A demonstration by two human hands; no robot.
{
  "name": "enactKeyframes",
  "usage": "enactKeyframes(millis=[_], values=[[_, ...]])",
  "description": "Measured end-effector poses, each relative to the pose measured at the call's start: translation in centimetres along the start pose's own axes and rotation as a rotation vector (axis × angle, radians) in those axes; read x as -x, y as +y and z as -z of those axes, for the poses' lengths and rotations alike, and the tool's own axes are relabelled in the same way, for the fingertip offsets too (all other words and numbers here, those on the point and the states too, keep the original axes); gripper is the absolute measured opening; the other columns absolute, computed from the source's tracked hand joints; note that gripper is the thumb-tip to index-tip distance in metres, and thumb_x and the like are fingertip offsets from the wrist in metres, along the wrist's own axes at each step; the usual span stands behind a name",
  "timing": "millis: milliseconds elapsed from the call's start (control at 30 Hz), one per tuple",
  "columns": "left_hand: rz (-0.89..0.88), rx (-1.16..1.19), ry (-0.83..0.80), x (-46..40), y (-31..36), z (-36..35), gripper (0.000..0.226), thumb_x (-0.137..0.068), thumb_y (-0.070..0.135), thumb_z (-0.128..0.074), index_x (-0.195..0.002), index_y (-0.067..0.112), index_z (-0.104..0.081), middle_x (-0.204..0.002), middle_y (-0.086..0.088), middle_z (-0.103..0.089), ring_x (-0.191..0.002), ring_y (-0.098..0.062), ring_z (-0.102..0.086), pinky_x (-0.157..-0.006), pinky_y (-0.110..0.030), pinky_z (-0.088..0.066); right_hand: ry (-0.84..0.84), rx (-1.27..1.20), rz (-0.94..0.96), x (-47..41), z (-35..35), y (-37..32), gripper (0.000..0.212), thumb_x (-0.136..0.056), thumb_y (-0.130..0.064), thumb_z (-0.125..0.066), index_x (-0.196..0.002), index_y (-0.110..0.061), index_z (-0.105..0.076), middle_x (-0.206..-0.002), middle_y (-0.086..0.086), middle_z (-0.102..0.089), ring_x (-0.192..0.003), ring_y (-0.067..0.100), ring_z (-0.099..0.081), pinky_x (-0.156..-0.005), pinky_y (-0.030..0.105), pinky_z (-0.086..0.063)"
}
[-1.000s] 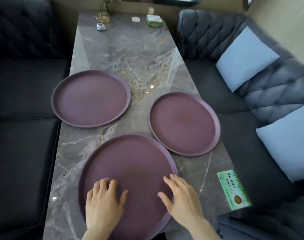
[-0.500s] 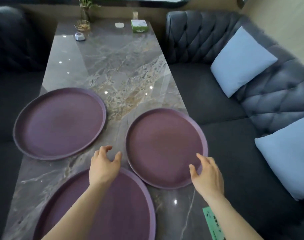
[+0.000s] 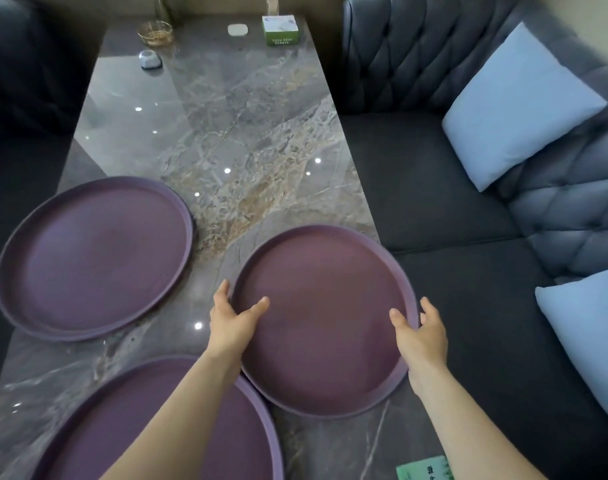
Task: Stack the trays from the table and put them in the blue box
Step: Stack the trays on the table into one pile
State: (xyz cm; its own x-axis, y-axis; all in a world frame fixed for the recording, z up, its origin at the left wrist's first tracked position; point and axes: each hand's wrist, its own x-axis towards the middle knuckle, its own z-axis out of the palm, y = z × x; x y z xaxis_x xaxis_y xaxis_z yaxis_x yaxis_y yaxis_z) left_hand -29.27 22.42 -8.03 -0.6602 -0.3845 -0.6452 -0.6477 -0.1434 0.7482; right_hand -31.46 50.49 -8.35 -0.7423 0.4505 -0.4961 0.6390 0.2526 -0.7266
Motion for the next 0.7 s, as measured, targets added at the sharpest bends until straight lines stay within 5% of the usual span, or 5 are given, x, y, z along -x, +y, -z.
enactKeyframes(millis=[267, 433, 567, 700], values=[[-0.044, 0.245, 0.101, 2.7, -0.1, 2.1, 0.063, -0.097, 0.013, -0.058, -0.153, 0.021, -0.034, -0.155, -0.001, -0.039, -0.138, -0.016, -0.042, -0.114, -0.034, -0.032, 0.117, -0.054, 0.005, 2.4, 0.2, -0.2, 0.067, -0.094, -0.033, -0.062, -0.152, -0.018, -0.032, -0.158, 0.004, -0.032, -0.139, 0.029, -0.043, -0.108, 0.046, -0.039], [-0.077, 0.031, 0.329, 5.3, -1.6, 7.8, 0.037, -0.092, 0.019, -0.064, -0.128, 0.02, -0.061, -0.103, -0.01, -0.065, -0.091, -0.018, -0.06, -0.085, -0.032, -0.044, 0.159, 0.113, 0.083, 7.1, -1.3, -0.6, 0.041, -0.092, -0.03, -0.064, -0.13, -0.014, -0.059, -0.132, 0.01, -0.06, -0.116, 0.033, -0.06, -0.098, 0.051, -0.05], [-0.105, -0.246, 0.453, 7.1, -3.4, 14.3, 0.024, -0.088, 0.03, -0.066, -0.112, 0.025, -0.064, -0.094, 0.002, -0.069, -0.098, -0.026, -0.063, -0.085, -0.038, -0.043, 0.134, 0.215, 0.193, 11.7, -3.3, 0.4, 0.026, -0.089, -0.018, -0.068, -0.112, -0.005, -0.068, -0.105, 0.014, -0.07, -0.099, 0.033, -0.064, -0.083, 0.033, -0.044], [-0.124, -0.353, 0.446, 8.4, -5.4, 20.4, 0.012, -0.089, 0.028, -0.066, -0.1, 0.025, -0.063, -0.082, 0.008, -0.064, -0.089, -0.026, -0.061, -0.08, -0.037, -0.041, 0.118, 0.285, 0.233, 16.7, -5.7, 2.2, 0.015, -0.087, -0.012, -0.07, -0.1, -0.004, -0.07, -0.082, 0.005, -0.062, -0.088, 0.031, -0.064, -0.077, 0.03, -0.041]])
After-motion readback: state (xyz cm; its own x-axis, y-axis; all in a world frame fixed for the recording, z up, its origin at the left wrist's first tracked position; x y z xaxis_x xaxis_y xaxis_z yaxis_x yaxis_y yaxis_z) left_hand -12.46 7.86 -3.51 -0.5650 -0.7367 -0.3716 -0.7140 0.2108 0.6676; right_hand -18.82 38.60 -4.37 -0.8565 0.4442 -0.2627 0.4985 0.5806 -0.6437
